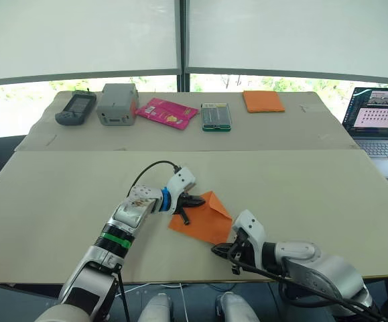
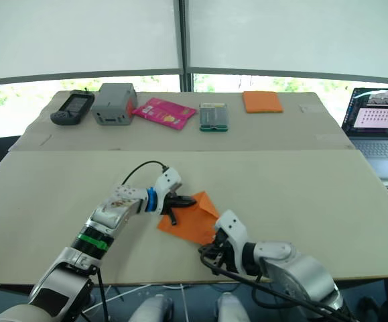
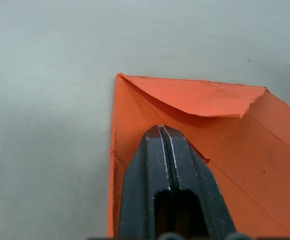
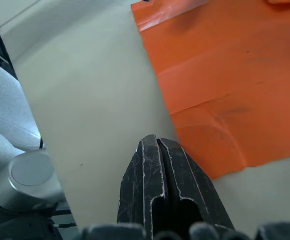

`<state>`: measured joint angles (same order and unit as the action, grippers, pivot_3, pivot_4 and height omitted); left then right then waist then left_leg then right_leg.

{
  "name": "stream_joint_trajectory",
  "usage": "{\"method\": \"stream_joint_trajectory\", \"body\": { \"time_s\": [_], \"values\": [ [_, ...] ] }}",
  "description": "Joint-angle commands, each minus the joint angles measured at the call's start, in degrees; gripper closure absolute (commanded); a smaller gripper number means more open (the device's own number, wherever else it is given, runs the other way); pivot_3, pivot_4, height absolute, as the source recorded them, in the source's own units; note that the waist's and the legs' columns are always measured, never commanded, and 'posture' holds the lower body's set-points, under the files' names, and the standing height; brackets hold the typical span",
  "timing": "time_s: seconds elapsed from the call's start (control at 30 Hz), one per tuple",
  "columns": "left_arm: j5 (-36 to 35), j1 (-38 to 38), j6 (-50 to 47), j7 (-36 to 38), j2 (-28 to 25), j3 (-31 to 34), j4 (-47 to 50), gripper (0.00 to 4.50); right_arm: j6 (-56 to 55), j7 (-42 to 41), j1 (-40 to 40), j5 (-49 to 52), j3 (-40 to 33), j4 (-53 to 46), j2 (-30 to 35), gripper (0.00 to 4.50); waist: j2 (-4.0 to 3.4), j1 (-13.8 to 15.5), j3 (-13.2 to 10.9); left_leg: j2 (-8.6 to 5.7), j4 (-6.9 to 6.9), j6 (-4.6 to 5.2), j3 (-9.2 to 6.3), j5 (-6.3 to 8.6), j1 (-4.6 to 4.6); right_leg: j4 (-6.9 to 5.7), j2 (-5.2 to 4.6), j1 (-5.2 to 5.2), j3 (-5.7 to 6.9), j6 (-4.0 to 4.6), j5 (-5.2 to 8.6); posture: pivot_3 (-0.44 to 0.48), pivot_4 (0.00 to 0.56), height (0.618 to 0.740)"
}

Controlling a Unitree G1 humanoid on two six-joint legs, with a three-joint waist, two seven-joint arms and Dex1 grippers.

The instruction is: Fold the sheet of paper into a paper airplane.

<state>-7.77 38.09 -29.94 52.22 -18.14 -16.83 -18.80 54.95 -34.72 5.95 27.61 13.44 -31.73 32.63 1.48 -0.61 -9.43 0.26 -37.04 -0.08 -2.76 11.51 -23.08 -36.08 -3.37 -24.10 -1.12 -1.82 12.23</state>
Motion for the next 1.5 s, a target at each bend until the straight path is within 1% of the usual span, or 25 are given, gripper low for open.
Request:
{"method": "stream_joint_trajectory", "body": {
  "time_s": [0.03, 0.2, 0.5, 0.7, 0.77, 0.93, 1.17, 1.33, 1.5],
  "values": [
    [0.8, 1.8, 1.7, -0.7, 0.4, 0.6, -1.2, 4.5, -2.3, 1.9, 1.3, -3.2, -1.4, 2.6, 0.9, 4.45, 0.0, 0.0, 0.0, 0.0, 0.0, 0.0, 0.0, 0.0, 0.0, 0.0, 0.0, 0.01, 0.0, 0.0, 0.0, 0.0, 0.15, 0.74],
    [1.3, 2.1, 3.7, -0.9, 0.1, 1.4, -2.3, 4.5, -6.2, 2.4, 2.9, -6.7, -2.0, 6.3, 2.1, 4.45, 0.0, -0.1, 0.0, 0.0, -0.02, 0.0, 0.01, 0.0, 0.01, -0.01, 0.0, 0.0, -0.01, -0.02, -0.02, 0.0, 0.15, 0.74],
    [1.1, 0.8, 4.0, -0.7, -1.0, 1.1, -1.4, 4.5, -9.3, 1.4, 3.7, -8.3, -5.3, 8.5, 4.6, 4.45, 0.0, 0.2, 0.0, -0.02, -0.07, 0.0, 0.01, 0.0, -0.05, -0.01, -0.01, -0.01, -0.01, -0.04, -0.03, 0.0, 0.15, 0.74],
    [1.2, 0.3, 3.9, -1.2, -0.1, 0.9, -1.2, 4.5, -10.1, 1.3, 4.3, -8.1, -6.2, 9.0, 4.0, 4.45, 0.0, 0.1, 0.0, -0.02, -0.07, 0.0, 0.0, 0.0, -0.04, -0.01, -0.01, -0.01, -0.02, -0.04, -0.03, 0.0, 0.15, 0.74],
    [1.3, 0.0, 4.0, -1.2, 0.1, 0.8, -1.1, 4.5, -10.0, 1.0, 3.6, -7.0, -7.9, 8.9, 3.9, 4.45, 0.0, 0.1, 0.0, -0.02, -0.07, 0.0, 0.01, 0.0, -0.05, -0.01, -0.01, -0.01, -0.02, -0.04, -0.03, 0.0, 0.15, 0.74],
    [1.5, -0.1, 4.3, -1.1, 0.3, 0.8, -1.4, 4.5, -13.1, 0.9, 3.3, -5.3, -10.2, 9.2, 0.2, 4.45, 0.0, 0.0, 0.0, -0.02, -0.07, 0.0, 0.0, 0.0, -0.06, -0.01, -0.01, -0.01, -0.02, -0.04, -0.03, 0.0, 0.15, 0.74],
    [1.5, 0.0, 4.3, -1.1, 0.9, 0.8, -1.6, 4.5, -16.2, 1.0, 2.9, -5.0, -10.5, 9.3, -4.2, 4.45, 0.0, -0.1, 0.0, -0.02, -0.07, 0.0, 0.01, 0.0, -0.05, -0.04, 0.0, -0.03, -0.02, -0.04, -0.04, 0.0, 0.15, 0.74],
    [1.6, -0.2, 4.3, -1.2, 0.9, 0.8, -1.3, 4.5, -17.4, -1.0, 3.0, -3.8, -10.5, 8.3, -5.3, 4.45, 0.0, -0.1, 0.0, -0.02, -0.07, 0.0, 0.01, 0.0, -0.06, -0.03, 0.0, -0.03, -0.03, -0.04, -0.04, 0.0, 0.15, 0.74],
    [1.4, -0.6, 4.0, -1.0, 0.7, 0.9, -0.9, 4.5, -18.1, -1.1, 4.1, -4.9, -10.0, 10.6, -5.4, 4.45, 0.0, -0.1, 0.0, -0.02, -0.08, 0.0, 0.01, 0.0, -0.05, -0.04, 0.0, -0.03, -0.03, -0.03, -0.04, 0.0, 0.15, 0.74]
  ]
}}
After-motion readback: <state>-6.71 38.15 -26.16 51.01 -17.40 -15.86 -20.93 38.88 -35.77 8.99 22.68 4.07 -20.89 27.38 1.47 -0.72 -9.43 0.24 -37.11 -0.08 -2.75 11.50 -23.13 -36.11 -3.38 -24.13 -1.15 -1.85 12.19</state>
